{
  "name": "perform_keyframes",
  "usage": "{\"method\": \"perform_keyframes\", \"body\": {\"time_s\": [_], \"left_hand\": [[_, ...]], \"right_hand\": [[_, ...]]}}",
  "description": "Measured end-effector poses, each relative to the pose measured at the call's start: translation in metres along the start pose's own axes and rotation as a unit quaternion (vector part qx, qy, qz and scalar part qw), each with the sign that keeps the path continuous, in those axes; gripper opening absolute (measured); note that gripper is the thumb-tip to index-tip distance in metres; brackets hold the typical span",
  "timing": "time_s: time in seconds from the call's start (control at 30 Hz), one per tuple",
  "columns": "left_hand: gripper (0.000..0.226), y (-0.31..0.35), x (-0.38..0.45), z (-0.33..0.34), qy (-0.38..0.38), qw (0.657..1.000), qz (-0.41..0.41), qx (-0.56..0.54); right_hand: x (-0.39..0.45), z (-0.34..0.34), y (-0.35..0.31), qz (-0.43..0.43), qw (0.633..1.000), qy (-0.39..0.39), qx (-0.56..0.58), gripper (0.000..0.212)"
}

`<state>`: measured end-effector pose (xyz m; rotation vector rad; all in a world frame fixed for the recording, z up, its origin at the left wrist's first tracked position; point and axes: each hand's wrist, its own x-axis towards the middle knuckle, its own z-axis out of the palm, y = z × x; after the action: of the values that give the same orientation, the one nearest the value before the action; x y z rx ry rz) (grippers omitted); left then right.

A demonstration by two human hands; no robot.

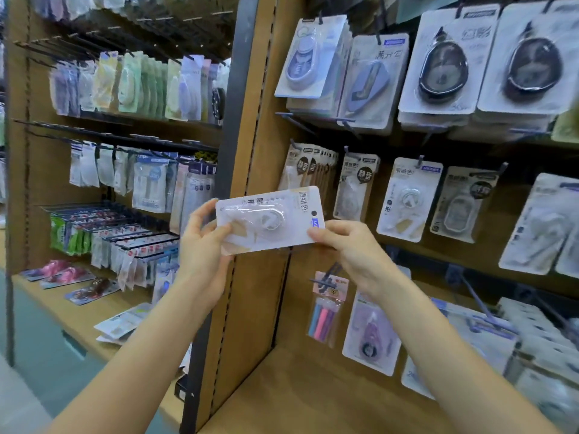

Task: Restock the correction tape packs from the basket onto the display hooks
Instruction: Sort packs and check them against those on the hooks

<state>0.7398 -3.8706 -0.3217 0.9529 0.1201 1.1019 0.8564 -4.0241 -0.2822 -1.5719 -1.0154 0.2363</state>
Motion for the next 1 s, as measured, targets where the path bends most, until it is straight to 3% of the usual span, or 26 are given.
{"method": "perform_keyframes", "body": {"time_s": [0.13, 0.23, 0.3, 0.4, 0.5, 0.63, 0.8, 0.9, 1.0], "left_hand": [[0.032, -0.022, -0.016, 0.045, -0.095, 0.983, 0.053, 0.146], [0.027, -0.04, -0.023, 0.076, -0.183, 0.947, 0.068, 0.255], [0.027, -0.046, -0.021, 0.091, -0.2, 0.926, 0.1, 0.305], [0.023, -0.047, -0.016, 0.109, -0.189, 0.908, 0.164, 0.335], [0.023, -0.052, -0.012, 0.119, -0.191, 0.883, 0.188, 0.386], [0.025, -0.055, -0.007, 0.136, -0.225, 0.878, 0.165, 0.39], [0.059, -0.053, -0.012, 0.141, -0.271, 0.857, 0.186, 0.396], [0.07, -0.06, -0.015, 0.138, -0.287, 0.829, 0.215, 0.428], [0.064, -0.067, -0.016, 0.136, -0.303, 0.811, 0.215, 0.453]], "right_hand": [[-0.006, -0.029, -0.002, -0.012, 0.95, 0.169, 0.261, 0.006], [-0.003, -0.05, 0.001, -0.063, 0.911, 0.33, 0.238, 0.012], [-0.004, -0.058, 0.001, -0.108, 0.915, 0.367, 0.129, 0.027], [-0.008, -0.071, -0.002, -0.193, 0.926, 0.325, 0.0, 0.049], [-0.001, -0.09, -0.009, -0.225, 0.93, 0.281, -0.069, 0.065], [0.017, -0.11, -0.022, -0.245, 0.906, 0.321, -0.128, 0.049], [0.025, -0.121, -0.028, -0.273, 0.89, 0.321, -0.176, 0.036], [0.025, -0.126, -0.027, -0.267, 0.899, 0.291, -0.191, 0.029], [0.028, -0.132, -0.023, -0.22, 0.915, 0.272, -0.203, 0.025]]}}
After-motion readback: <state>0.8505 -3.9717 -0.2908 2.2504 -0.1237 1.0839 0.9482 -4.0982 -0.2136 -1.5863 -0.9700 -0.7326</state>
